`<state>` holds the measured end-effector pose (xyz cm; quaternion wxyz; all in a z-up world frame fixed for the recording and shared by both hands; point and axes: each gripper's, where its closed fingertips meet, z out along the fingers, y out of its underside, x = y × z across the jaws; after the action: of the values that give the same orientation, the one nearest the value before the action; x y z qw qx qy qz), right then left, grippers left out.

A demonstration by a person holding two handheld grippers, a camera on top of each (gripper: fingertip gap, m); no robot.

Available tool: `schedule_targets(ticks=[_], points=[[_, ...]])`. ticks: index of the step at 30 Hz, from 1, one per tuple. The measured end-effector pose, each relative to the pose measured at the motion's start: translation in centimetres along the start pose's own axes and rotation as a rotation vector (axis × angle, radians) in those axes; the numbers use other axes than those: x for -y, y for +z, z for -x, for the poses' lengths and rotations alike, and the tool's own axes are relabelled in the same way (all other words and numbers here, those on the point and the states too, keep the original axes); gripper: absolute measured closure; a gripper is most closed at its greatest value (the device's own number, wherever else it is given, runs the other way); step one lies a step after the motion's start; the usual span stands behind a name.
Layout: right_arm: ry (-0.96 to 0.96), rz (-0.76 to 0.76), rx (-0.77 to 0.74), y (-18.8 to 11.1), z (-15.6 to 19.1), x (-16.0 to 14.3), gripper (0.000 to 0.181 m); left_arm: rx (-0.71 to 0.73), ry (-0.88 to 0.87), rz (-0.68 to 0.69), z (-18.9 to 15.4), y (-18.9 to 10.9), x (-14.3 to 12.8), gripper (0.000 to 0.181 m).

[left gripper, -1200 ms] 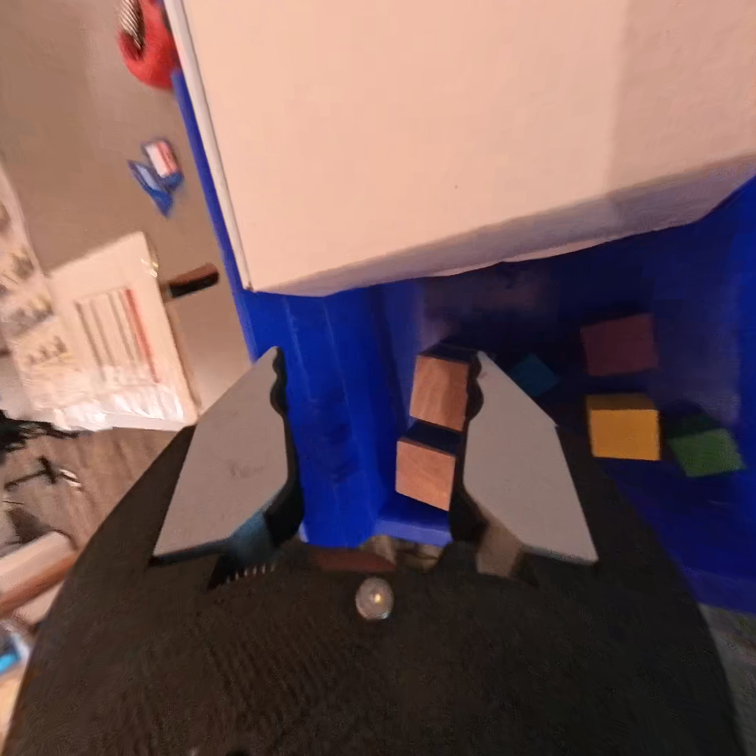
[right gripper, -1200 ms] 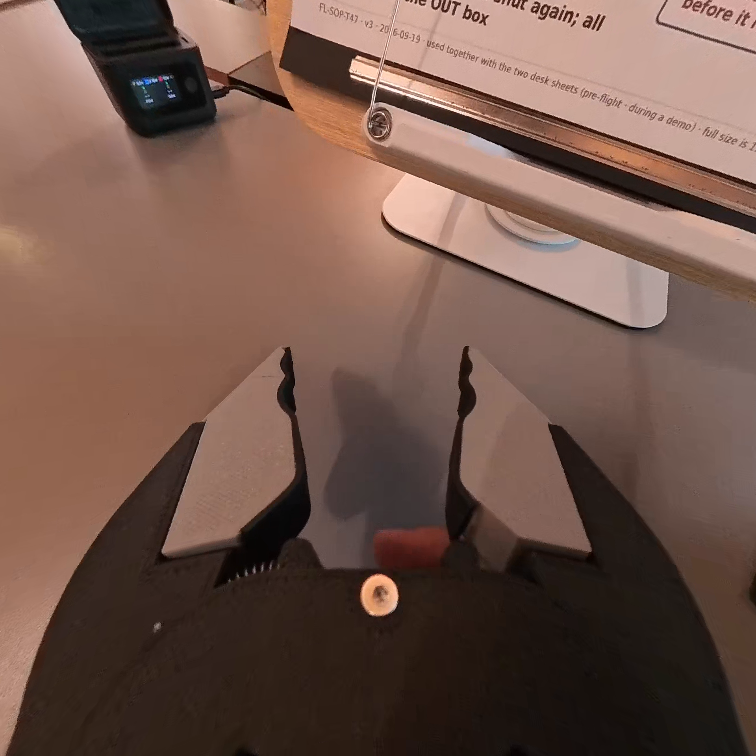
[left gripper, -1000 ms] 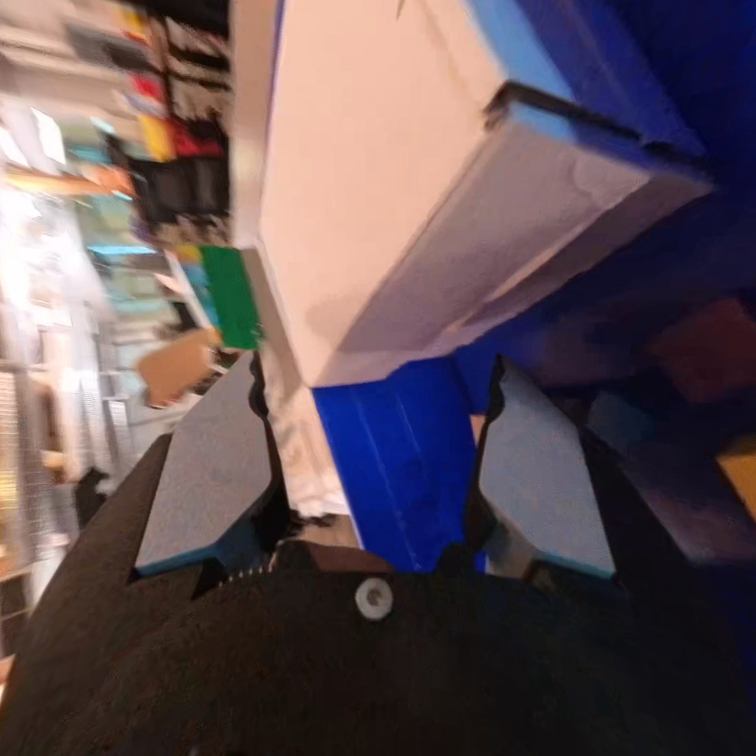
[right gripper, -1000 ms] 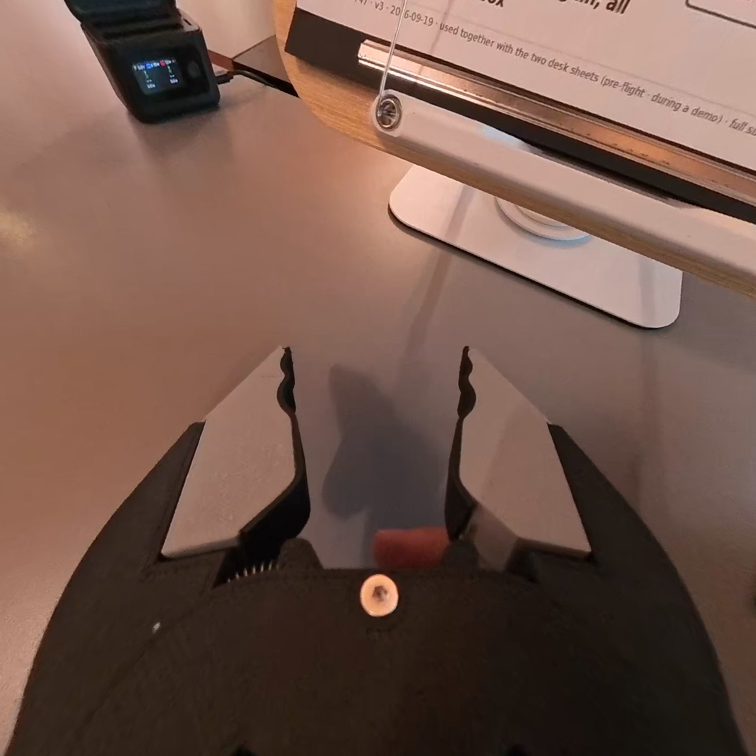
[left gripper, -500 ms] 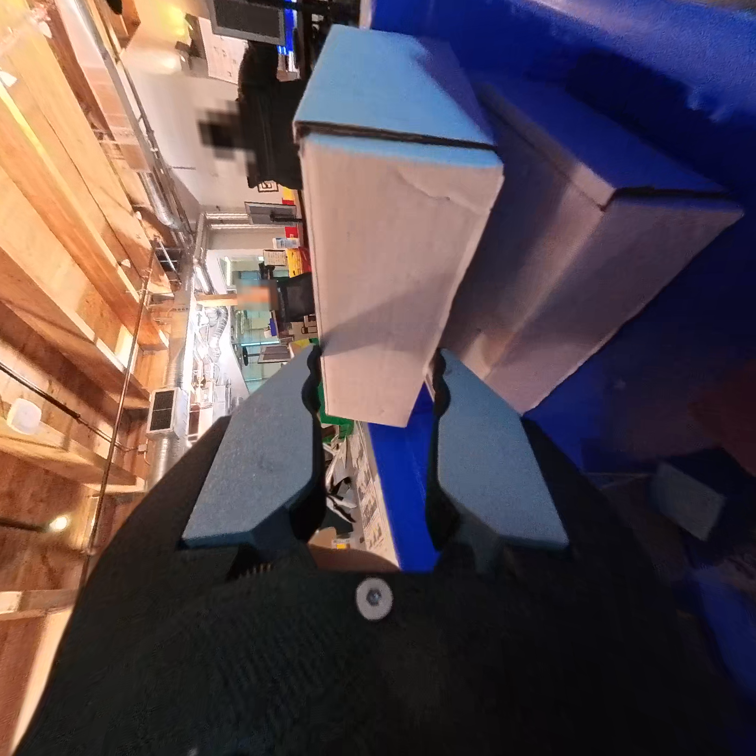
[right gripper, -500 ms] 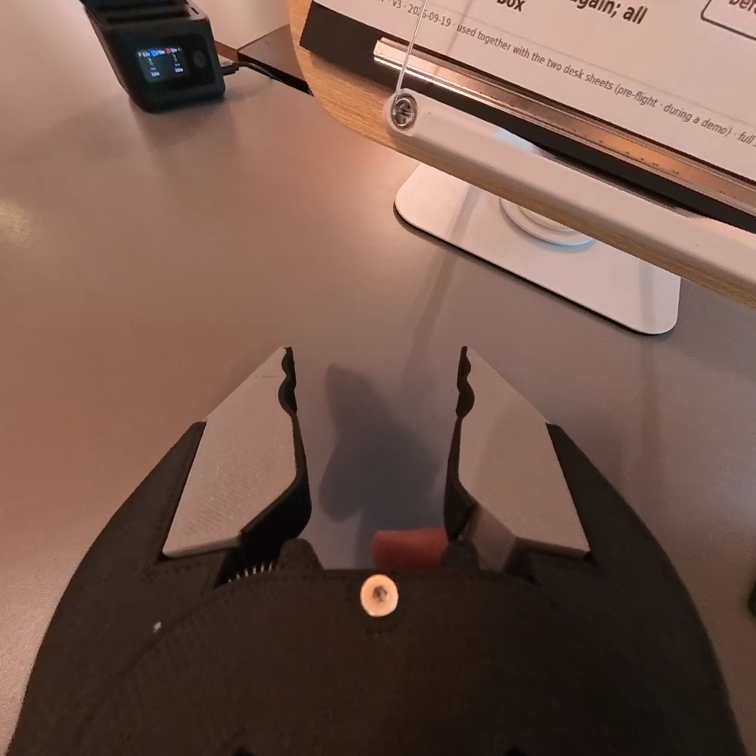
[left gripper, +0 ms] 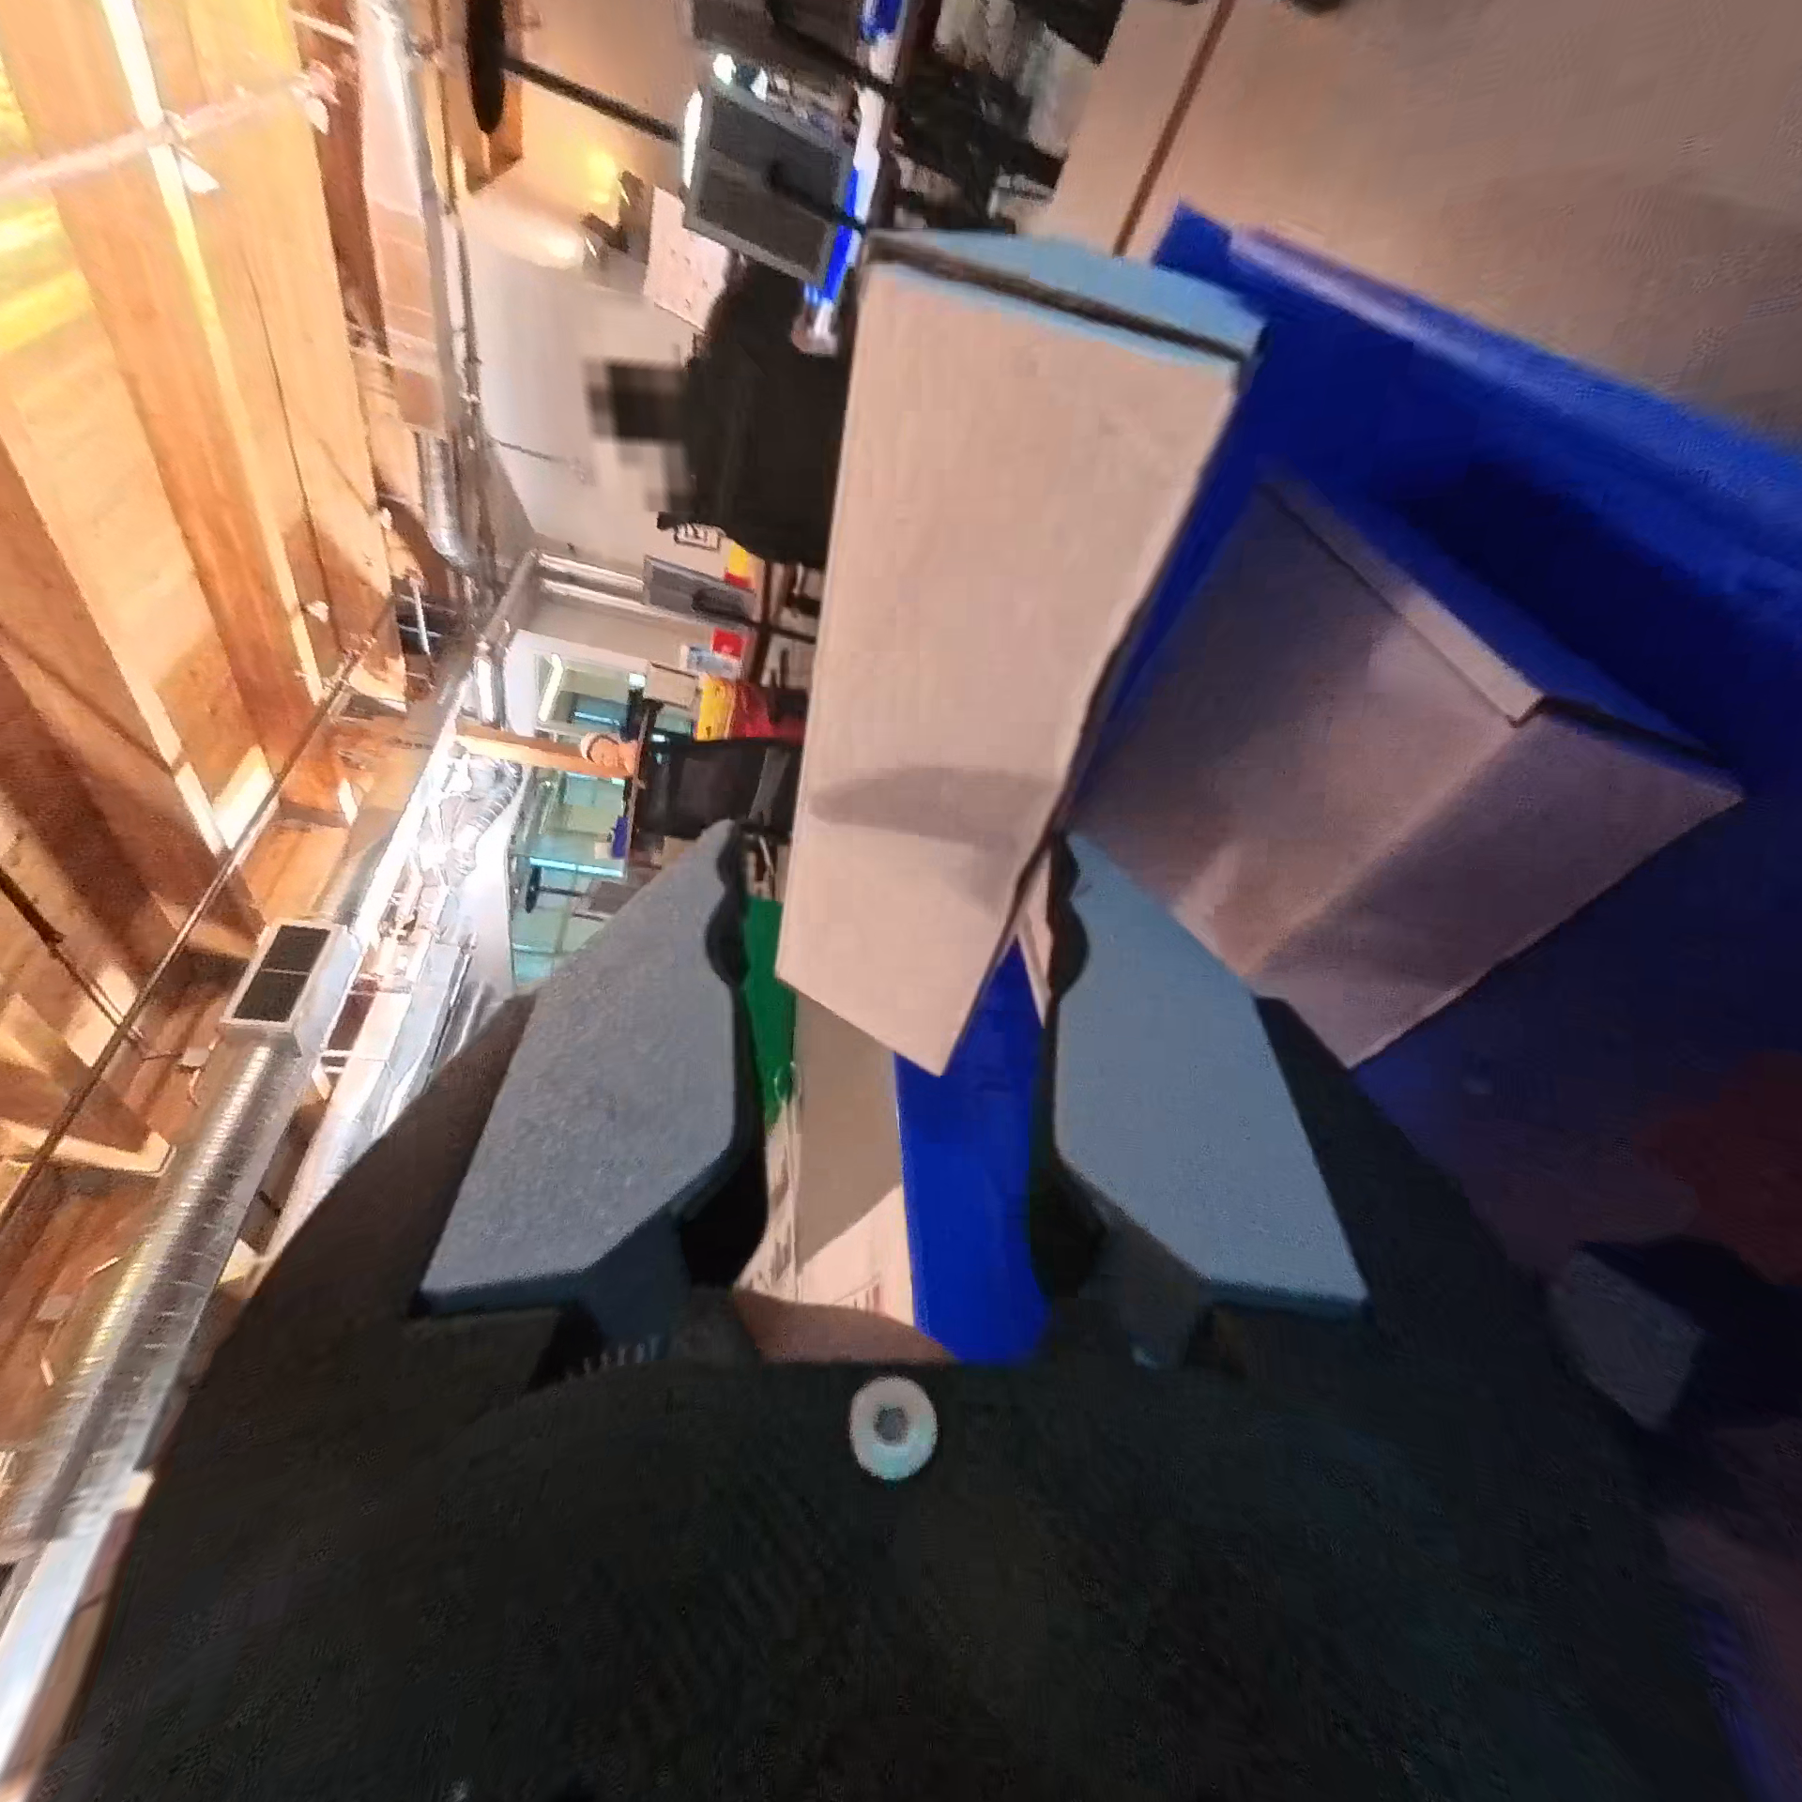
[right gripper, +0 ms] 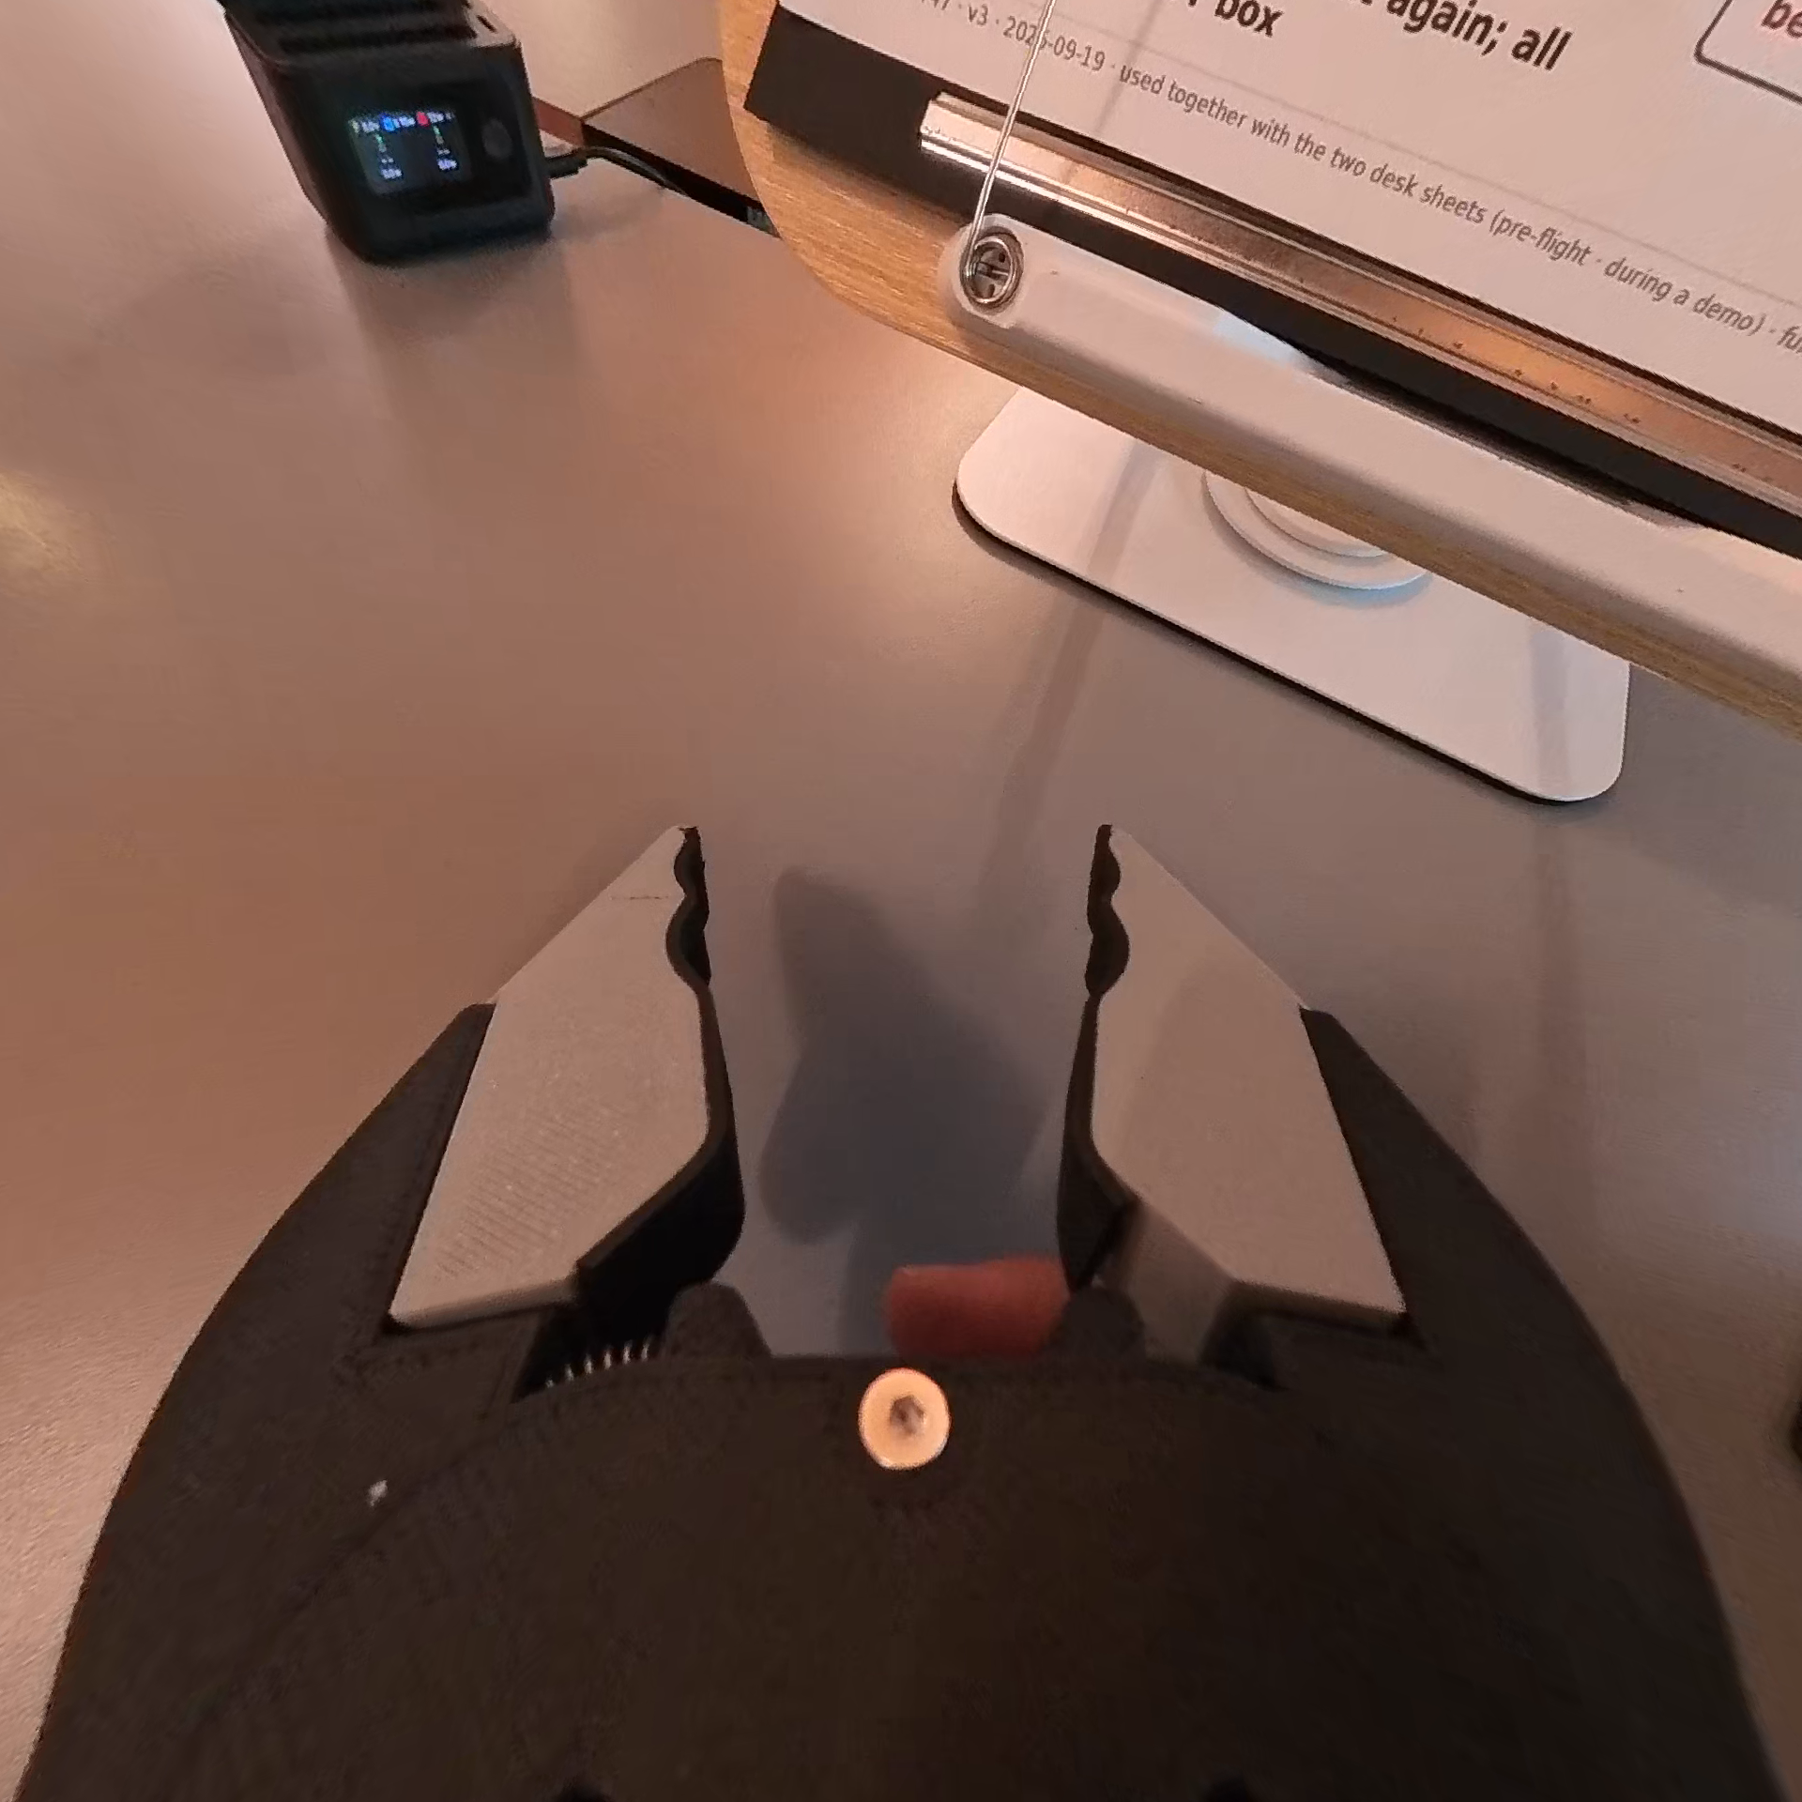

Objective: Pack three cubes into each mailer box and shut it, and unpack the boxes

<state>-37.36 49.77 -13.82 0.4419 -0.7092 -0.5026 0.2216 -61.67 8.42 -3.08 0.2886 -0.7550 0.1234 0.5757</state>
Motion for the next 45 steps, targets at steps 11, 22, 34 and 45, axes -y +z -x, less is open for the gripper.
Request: schedule_targets(ticks=[11,22,34,45], points=[[-0.003,0.003,0.006,0.0,0.2,0.0,0.104,-0.192,0.201,0.108,-3.2,3.0,0.6,0.119],[-0.009,0.003,0.022,0.2,0.8,0.2,0.103,0.353,-0.010,-0.037,11.2,-5.0,8.9,0.120],[0.248,-0.162,-0.223,-3.8,-12.2,0.9,0.107,-0.297,0.348,-0.166,-18.4,-4.5,33.0,0.101],[0.335,-0.192,-0.173,-4.1,-15.5,0.4,0.109,-0.695,-0.420,-0.537,-10.2,-9.3,42.6,0.120]])
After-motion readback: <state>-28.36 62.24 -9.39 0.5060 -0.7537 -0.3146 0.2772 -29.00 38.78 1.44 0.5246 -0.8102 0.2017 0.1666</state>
